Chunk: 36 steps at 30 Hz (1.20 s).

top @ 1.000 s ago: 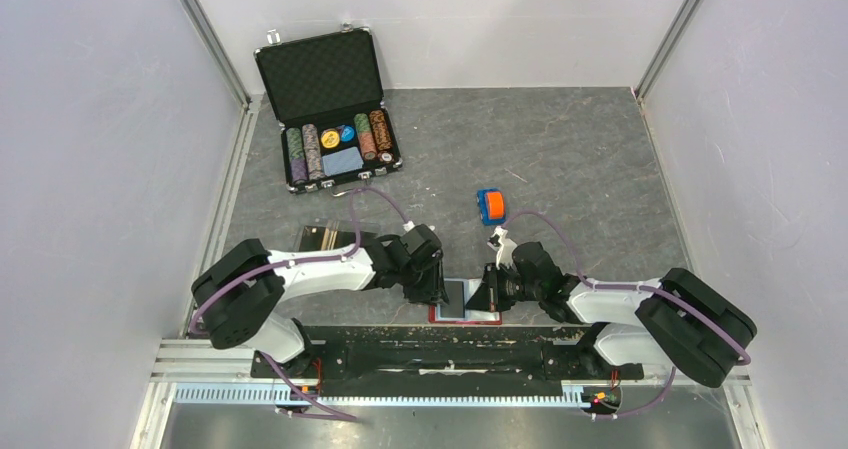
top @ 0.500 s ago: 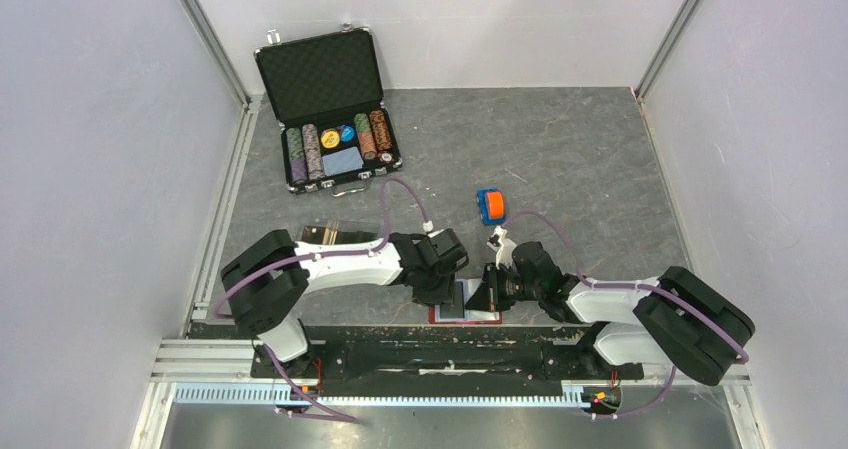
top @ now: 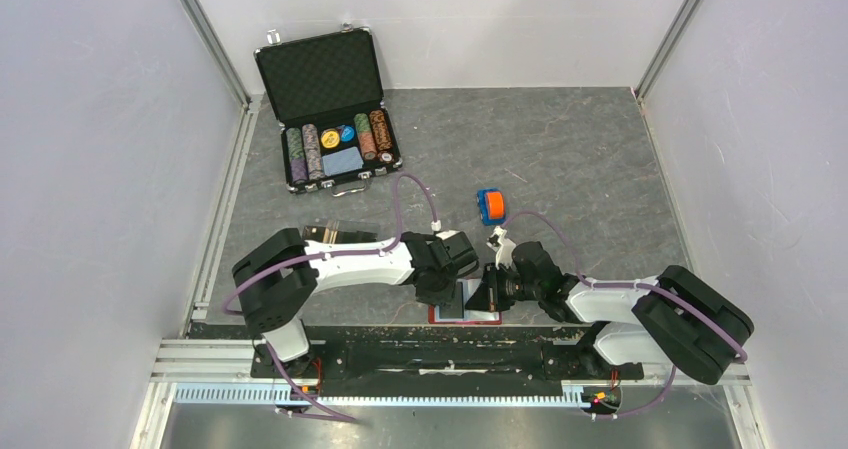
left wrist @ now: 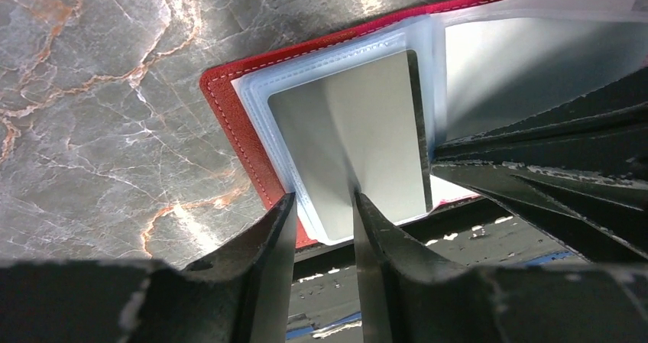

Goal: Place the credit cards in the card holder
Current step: Turn over the card slot in the card holder.

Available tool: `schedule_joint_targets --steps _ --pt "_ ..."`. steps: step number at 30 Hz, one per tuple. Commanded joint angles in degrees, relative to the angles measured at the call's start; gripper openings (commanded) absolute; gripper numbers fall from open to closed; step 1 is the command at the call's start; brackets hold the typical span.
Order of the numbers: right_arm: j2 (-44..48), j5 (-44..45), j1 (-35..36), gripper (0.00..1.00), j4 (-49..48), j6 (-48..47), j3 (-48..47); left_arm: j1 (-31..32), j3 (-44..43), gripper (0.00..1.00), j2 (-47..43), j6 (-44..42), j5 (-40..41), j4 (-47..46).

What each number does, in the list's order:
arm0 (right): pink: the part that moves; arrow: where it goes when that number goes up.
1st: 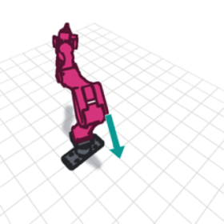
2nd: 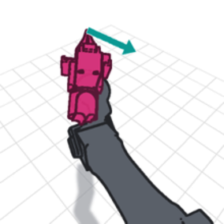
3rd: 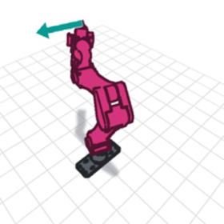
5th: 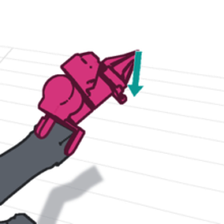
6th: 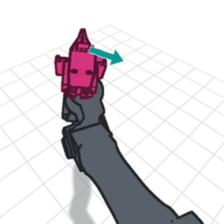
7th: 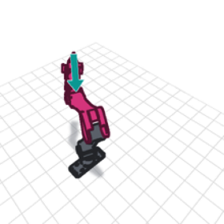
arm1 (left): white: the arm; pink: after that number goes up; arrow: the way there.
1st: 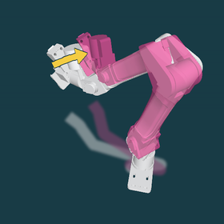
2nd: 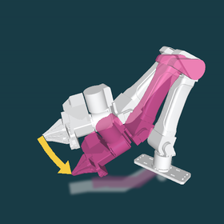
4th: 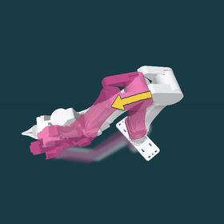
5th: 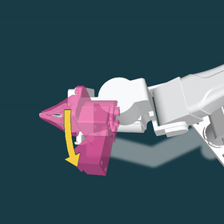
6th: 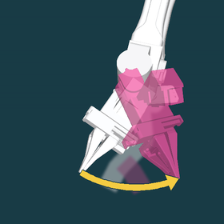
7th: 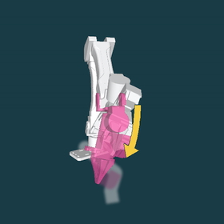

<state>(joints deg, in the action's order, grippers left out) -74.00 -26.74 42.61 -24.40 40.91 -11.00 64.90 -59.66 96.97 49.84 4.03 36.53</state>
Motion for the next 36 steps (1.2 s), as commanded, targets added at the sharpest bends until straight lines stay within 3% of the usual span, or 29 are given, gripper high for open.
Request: schedule_joint_targets --steps 1,10,29,36 --pt "-0.56 -0.33 -0.06 0.00 -1.00 -0.57 0.44 0.44 -0.66 0.39 -0.09 -1.73 -0.43 -2.26" --pt "-0.64 -0.52 -0.03 0.00 -0.91 -0.61 0.46 0.48 3.36 0.31 -5.26 0.55 -1.75 -8.88" --pt "-0.37 -0.59 -0.04 0.00 -0.75 -0.59 0.32 -0.27 13.09 0.36 -15.73 5.47 -3.77 -23.68" --pt "1.14 -0.31 -0.01 0.00 0.66 -0.89 -0.25 -0.25 9.04 0.38 -10.26 3.42 -6.11 -18.11"
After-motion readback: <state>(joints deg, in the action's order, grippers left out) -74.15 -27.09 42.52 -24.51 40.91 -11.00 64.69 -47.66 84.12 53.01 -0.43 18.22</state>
